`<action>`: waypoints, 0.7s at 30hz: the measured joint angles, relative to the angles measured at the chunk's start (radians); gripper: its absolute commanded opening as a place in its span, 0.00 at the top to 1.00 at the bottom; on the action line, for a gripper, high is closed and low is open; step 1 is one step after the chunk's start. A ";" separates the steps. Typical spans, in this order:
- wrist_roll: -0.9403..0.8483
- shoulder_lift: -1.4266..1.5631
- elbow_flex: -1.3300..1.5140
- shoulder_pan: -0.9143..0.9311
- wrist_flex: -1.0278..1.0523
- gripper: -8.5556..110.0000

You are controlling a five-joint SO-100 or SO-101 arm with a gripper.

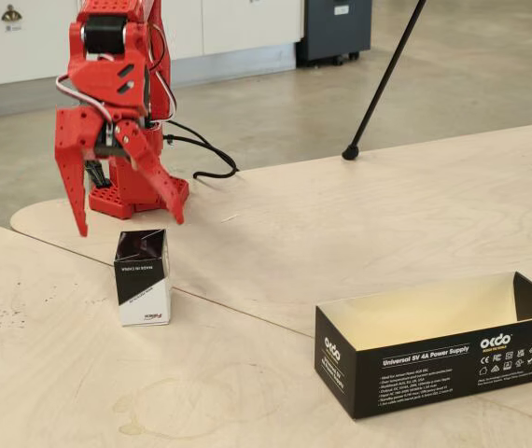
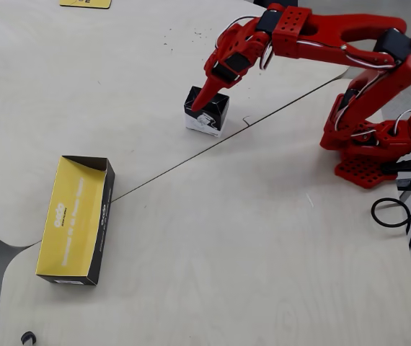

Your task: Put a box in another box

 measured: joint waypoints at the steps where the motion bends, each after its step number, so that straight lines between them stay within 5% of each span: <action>1: 0.000 -0.011 0.008 0.002 -0.012 0.51; 12: 0.028 -0.048 0.112 -0.005 -0.120 0.53; 21: 0.049 -0.055 0.138 -0.040 -0.163 0.71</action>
